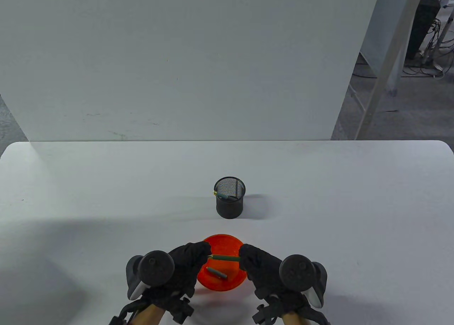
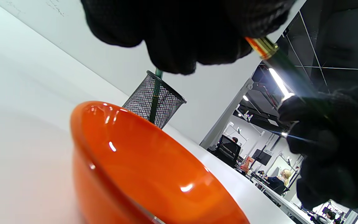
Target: Assemble fountain pens from components
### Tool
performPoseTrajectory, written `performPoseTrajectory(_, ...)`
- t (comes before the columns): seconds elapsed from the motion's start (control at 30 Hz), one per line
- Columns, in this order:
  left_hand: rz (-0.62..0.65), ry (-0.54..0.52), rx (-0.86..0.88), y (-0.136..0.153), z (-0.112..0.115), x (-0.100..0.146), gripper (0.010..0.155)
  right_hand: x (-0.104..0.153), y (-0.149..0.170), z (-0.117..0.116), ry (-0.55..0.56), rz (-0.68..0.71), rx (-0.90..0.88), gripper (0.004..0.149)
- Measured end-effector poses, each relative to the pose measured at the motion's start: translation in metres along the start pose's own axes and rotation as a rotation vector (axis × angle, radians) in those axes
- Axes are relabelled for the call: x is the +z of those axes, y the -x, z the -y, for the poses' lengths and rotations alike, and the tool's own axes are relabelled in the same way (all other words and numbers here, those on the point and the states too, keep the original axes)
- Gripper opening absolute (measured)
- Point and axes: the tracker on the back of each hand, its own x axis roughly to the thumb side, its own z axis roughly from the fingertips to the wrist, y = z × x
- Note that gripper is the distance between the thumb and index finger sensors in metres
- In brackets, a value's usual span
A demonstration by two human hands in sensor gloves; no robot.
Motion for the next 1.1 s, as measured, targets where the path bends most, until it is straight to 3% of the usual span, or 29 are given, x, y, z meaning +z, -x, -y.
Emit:
performPoseTrajectory(0.27,-0.006,-0.006,0.003,0.001,-0.001,0.000,0.047,0.001,-0.001,0.002,0.021,0.016,-0.015,0.058)
performPoseTrajectory(0.47,0.002,-0.007,-0.001,-0.001,-0.001,0.000,0.047,0.000,-0.003,0.001,0.008,0.029,0.016,0.045)
performPoseTrajectory(0.97,0.101,-0.055,-0.104,-0.018,-0.003,0.003,0.047,-0.003,0.002,0.001,-0.035,-0.049,-0.010,0.047)
performPoseTrajectory(1.1,0.046,-0.035,-0.016,-0.011,0.001,0.003,0.047,-0.002,0.003,0.004,-0.007,-0.062,-0.011,0.046)
